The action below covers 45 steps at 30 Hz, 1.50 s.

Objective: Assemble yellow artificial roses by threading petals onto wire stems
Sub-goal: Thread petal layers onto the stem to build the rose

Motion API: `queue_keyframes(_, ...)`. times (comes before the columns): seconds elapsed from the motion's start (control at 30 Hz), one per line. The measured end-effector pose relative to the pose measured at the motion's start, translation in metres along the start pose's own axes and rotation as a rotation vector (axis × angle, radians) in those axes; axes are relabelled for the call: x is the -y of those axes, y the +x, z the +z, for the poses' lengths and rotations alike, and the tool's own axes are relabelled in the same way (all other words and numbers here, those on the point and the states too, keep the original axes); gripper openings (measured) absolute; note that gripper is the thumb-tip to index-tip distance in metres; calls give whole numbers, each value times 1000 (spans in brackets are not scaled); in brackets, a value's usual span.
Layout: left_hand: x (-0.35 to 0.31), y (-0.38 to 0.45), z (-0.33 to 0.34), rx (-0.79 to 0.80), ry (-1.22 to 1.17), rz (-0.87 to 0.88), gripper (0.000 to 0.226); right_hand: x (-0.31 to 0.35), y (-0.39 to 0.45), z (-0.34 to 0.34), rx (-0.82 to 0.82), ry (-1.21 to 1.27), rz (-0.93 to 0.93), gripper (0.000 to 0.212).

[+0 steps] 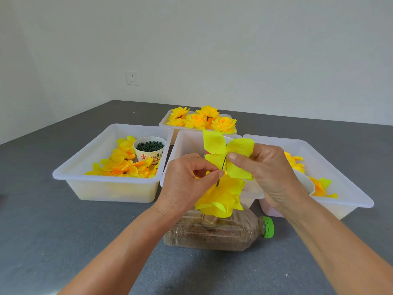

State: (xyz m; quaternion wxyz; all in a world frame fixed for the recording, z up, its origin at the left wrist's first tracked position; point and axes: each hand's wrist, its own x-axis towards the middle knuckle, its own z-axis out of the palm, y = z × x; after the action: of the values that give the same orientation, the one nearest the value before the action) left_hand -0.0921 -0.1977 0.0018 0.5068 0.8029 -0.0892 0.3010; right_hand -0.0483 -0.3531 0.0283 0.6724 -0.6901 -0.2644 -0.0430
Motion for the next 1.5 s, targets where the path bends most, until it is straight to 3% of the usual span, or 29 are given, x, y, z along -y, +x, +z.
queue_keyframes(0.17, 0, 0, 0, 0, -4, -4, 6, 4, -4, -1, 16, -86, -83, 21)
queue_keyframes(0.37, 0, 1, 1, -6, 7, 5, 6, 4, -5, -1, -2, -386, -302, 30)
queue_keyframes(0.57, 2, 1, 1, -19, 25, 27, 12, 8, -5, 1, -35, -757, -657, 14)
queue_keyframes(0.7, 2, 1, -2, -29, -17, 1, 8, 5, -5, -2, -62, -1013, -783, 19)
queue_keyframes(0.87, 2, 5, -12, -235, 68, 72, 34, 5, -9, 0, -124, -1144, -902, 22)
queue_keyframes(0.97, 0, 11, -17, -250, 195, 232, 47, 4, -10, 3, -155, -1232, -959, 16)
queue_keyframes(1.13, 2, 12, -19, -190, 334, 461, 17, 0, -11, 4, -163, -1268, -991, 14)
queue_keyframes(1.4, 12, 11, -15, -163, 334, 433, 11, -12, -19, -6, -145, -1142, -901, 3)
queue_keyframes(1.5, 15, 10, -14, -147, 338, 424, 17, -15, -19, -6, -141, -1112, -936, 14)
